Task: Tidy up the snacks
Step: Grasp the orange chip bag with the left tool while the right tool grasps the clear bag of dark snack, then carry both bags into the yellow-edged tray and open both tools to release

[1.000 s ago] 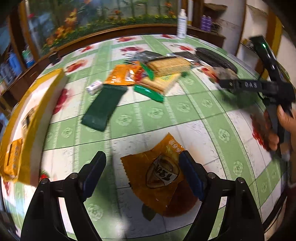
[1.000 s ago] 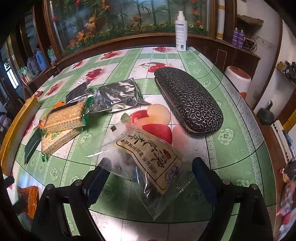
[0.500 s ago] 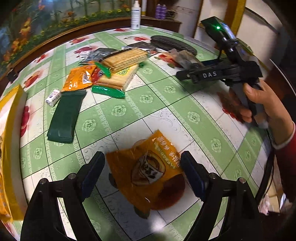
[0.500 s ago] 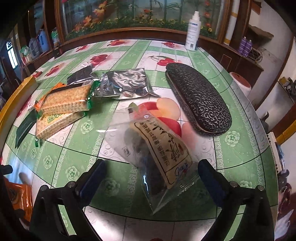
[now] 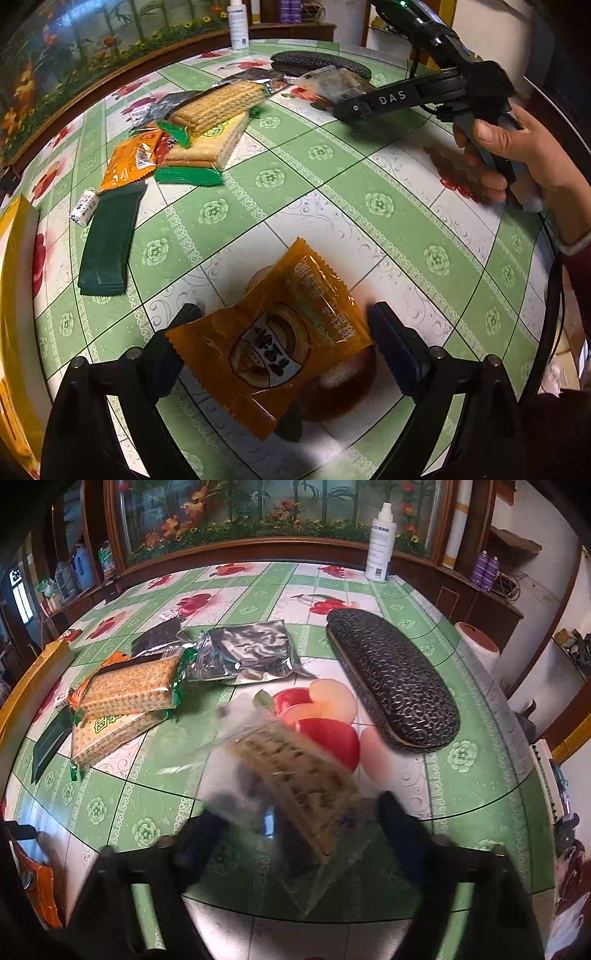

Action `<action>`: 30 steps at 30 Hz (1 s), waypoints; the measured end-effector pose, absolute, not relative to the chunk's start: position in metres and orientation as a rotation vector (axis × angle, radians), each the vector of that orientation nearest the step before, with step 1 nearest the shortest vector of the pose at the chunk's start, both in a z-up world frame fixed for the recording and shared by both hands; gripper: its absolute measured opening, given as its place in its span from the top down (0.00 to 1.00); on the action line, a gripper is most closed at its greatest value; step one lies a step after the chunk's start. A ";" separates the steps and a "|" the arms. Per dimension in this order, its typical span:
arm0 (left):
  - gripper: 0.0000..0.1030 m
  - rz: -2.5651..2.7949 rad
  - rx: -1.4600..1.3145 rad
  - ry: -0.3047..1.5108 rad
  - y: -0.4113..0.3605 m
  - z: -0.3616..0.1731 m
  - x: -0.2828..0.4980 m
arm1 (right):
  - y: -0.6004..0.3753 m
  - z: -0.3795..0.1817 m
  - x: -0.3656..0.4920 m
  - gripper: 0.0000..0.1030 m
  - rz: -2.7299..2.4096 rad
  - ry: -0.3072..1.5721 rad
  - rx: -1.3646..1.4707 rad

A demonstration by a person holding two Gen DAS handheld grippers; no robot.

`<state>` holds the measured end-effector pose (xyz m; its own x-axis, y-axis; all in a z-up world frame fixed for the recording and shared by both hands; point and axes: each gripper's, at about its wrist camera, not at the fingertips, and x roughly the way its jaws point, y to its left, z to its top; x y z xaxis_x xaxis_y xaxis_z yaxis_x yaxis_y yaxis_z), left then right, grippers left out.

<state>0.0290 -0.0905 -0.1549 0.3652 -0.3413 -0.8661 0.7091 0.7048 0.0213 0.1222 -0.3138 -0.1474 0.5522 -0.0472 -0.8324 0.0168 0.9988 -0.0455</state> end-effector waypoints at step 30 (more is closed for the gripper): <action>0.62 -0.446 -0.007 0.857 0.013 -0.107 0.032 | -0.220 -0.099 0.080 0.66 0.247 0.920 0.100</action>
<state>0.0320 0.0128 -0.1070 0.5683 -0.3823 -0.7286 0.3768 0.9081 -0.1827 0.0799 -0.2198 -0.0991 0.5798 0.2531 -0.7744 -0.1679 0.9672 0.1904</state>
